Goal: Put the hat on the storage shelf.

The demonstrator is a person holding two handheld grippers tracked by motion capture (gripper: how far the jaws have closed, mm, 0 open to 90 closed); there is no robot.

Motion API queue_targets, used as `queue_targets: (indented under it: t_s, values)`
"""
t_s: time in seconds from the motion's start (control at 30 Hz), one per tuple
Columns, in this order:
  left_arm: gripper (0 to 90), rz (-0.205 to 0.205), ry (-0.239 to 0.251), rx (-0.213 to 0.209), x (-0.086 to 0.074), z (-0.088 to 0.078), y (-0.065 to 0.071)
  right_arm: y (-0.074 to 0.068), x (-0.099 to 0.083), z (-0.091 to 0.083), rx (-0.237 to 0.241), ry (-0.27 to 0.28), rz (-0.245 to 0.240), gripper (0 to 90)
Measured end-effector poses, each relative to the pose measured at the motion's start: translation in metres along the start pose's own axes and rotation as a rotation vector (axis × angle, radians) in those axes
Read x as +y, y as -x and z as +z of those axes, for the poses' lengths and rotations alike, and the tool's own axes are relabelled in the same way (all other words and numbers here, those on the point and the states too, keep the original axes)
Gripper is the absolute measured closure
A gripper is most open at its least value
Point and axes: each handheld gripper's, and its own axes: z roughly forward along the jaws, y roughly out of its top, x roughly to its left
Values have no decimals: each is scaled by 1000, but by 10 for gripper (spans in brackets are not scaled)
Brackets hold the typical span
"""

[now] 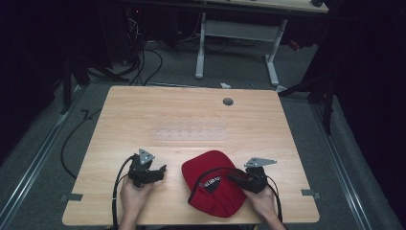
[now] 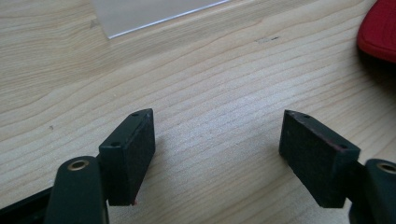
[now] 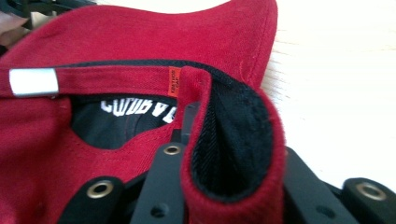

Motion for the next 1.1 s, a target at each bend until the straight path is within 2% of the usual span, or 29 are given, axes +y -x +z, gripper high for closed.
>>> queue_targets:
  t_s: [0.27,0.57,0.77,0.93,1.1]
  values:
    - [272,1,0,0,0,0,0,1,4,-3,42,9,19,836]
    - [273,0,-1,-1,0,0,0,4,10,-12,58,36,36,843]
    - [264,5,-7,-4,0,0,0,11,12,-20,63,55,90,844]
    - [250,23,-11,-21,-1,-1,2,14,20,-30,46,77,92,845]
    - [248,36,1,-69,0,-7,8,17,26,-35,43,86,104,845]
